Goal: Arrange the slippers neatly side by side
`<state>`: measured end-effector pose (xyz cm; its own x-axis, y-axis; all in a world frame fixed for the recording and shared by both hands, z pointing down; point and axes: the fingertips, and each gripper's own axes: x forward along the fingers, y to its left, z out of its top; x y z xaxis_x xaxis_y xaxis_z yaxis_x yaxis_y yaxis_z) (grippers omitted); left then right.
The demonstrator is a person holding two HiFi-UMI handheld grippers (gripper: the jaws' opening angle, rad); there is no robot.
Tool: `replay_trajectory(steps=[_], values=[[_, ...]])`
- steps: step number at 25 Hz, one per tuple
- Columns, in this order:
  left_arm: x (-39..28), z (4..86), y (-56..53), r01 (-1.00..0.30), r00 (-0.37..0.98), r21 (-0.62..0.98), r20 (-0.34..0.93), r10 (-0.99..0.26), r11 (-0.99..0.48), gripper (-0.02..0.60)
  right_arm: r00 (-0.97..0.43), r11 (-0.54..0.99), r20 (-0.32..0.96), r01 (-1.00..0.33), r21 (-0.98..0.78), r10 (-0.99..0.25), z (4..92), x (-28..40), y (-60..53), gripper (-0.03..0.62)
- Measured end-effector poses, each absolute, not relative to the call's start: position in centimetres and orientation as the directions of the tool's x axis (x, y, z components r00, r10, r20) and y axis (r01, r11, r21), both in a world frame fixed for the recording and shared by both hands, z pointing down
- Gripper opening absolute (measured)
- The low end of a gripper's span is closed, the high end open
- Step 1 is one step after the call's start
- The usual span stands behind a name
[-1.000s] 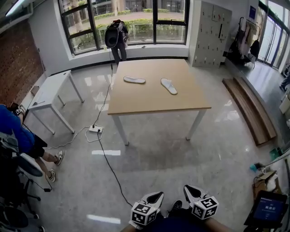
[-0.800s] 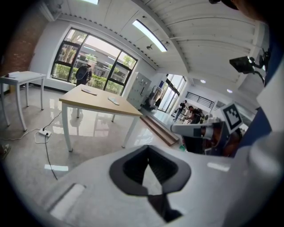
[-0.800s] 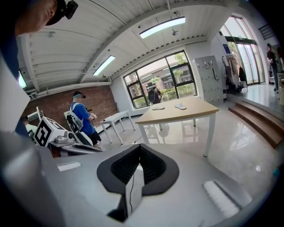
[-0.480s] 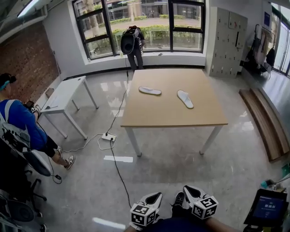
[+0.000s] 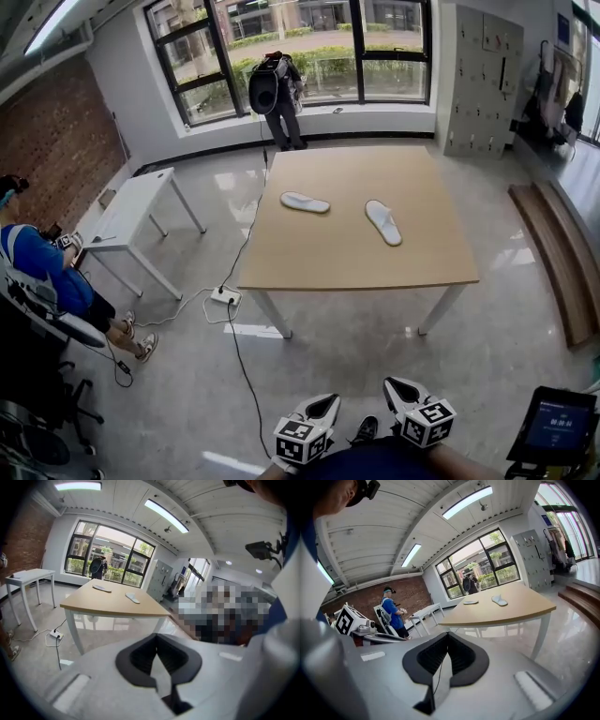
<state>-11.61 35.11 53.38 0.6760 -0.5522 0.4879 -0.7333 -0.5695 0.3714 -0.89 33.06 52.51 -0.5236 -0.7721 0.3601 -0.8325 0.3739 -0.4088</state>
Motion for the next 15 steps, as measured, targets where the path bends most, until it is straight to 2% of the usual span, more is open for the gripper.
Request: replay_trajectory(steps=[15], values=[[-3.6, 53.3, 26.5, -0.712, 0.689, 0.341, 0.507, -0.517, -0.614, 0.005, -0.505, 0.313, 0.358, -0.823, -0.475, -0.785, 53.6, 6.7, 24.8, 0.011]])
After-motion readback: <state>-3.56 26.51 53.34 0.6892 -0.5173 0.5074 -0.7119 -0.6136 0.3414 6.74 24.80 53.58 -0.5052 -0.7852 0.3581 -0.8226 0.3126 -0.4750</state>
